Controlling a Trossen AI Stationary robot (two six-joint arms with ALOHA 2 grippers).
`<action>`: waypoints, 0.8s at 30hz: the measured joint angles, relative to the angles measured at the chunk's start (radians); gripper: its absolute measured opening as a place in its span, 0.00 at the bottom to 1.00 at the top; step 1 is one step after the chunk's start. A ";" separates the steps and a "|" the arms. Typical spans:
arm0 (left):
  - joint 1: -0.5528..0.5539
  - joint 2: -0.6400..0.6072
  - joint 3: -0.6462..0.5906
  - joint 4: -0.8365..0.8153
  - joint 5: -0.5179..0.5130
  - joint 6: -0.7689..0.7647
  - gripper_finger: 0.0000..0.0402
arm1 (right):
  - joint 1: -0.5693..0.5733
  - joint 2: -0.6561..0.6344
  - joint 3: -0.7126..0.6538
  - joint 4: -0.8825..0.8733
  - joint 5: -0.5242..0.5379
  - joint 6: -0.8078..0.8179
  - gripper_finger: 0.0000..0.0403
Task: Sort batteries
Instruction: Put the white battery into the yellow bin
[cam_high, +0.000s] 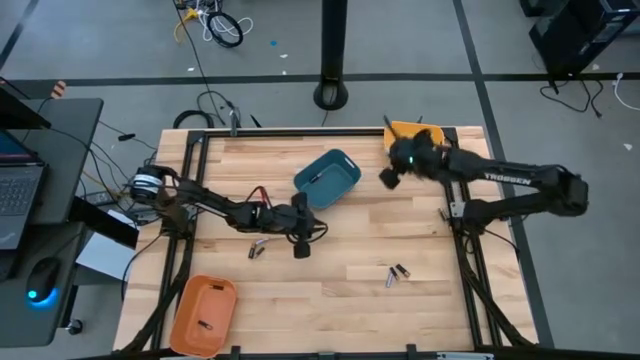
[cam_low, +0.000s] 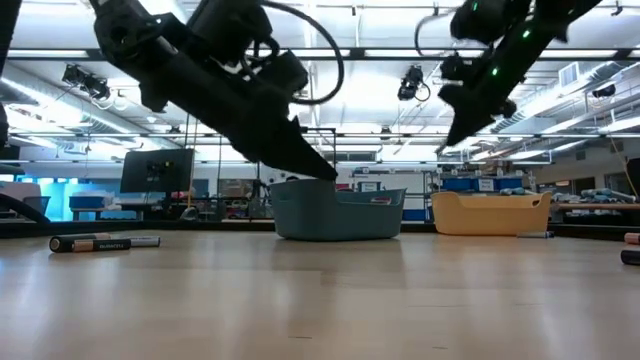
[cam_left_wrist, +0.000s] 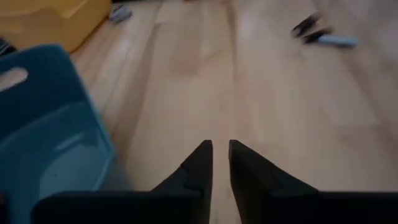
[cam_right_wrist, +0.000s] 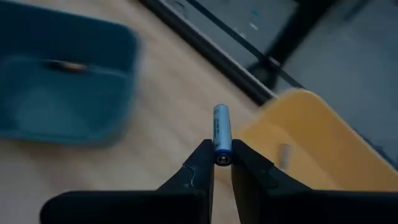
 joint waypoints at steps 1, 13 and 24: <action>0.005 0.010 0.000 0.012 -0.008 -0.007 0.13 | -0.048 0.011 0.005 -0.007 -0.013 -0.015 0.11; 0.026 0.011 0.000 -0.035 -0.163 -0.025 0.10 | -0.398 0.220 0.012 -0.023 -0.162 -0.068 0.11; 0.043 0.011 0.000 -0.051 -0.254 -0.044 0.10 | -0.438 0.353 0.026 -0.149 -0.135 -0.063 0.11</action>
